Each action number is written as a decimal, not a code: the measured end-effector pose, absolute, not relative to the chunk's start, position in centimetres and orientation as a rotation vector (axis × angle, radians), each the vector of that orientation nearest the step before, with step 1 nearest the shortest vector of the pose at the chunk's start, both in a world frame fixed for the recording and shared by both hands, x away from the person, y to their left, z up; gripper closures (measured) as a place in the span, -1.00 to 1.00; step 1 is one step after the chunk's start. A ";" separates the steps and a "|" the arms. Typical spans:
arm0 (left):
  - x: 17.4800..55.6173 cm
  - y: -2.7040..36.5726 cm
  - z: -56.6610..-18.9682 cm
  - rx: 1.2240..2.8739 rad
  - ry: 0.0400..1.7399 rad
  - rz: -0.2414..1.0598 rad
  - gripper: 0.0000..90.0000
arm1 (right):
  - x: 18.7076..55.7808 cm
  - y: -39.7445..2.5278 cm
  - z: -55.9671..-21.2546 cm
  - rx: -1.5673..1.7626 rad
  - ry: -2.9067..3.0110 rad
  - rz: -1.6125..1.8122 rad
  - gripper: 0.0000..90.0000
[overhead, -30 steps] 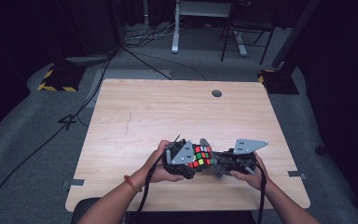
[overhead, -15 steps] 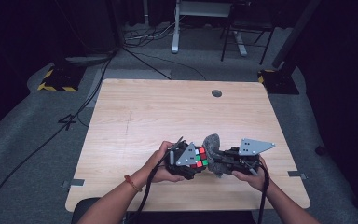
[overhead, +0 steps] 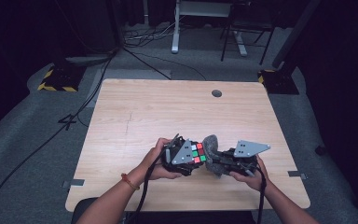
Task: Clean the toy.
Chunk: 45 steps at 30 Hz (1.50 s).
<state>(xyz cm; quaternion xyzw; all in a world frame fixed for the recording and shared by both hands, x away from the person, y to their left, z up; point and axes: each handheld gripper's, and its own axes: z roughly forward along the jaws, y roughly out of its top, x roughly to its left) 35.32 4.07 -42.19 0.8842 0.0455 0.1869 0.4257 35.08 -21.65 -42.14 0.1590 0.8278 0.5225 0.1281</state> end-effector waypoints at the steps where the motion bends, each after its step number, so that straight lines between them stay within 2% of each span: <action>1: 35.4 3.8 -42.5 2.226 0.111 0.459 -0.26 | 34.9 -21.8 -41.7 0.446 2.381 1.549 0.74; 5: 35.2 3.0 -42.6 2.212 0.092 0.376 -0.26 | 34.3 -21.8 -41.1 0.414 2.359 1.530 0.74; 8: 34.8 3.4 -41.9 2.142 0.086 0.343 -0.26 | 34.9 -21.9 -41.5 0.456 2.362 1.492 0.74; 13: 35.2 4.8 -40.6 2.079 0.142 0.384 -0.26 | 35.2 -21.3 -42.7 0.437 2.509 1.348 0.73; 15: 35.6 5.4 -40.6 2.113 0.157 0.452 -0.26 | 35.3 -21.2 -43.0 0.419 2.547 1.290 0.71; 23: 37.9 6.1 -43.3 2.241 0.208 0.475 -0.26 | 37.4 -23.2 -43.8 0.545 2.493 1.228 0.67; 32: 39.9 7.1 -45.5 2.268 0.290 0.337 -0.26 | 39.3 -24.3 -45.7 0.604 2.515 1.167 0.66; 45: 40.5 7.6 -47.7 2.339 0.306 0.242 -0.26 | 40.0 -24.3 -47.1 0.619 2.602 1.132 0.62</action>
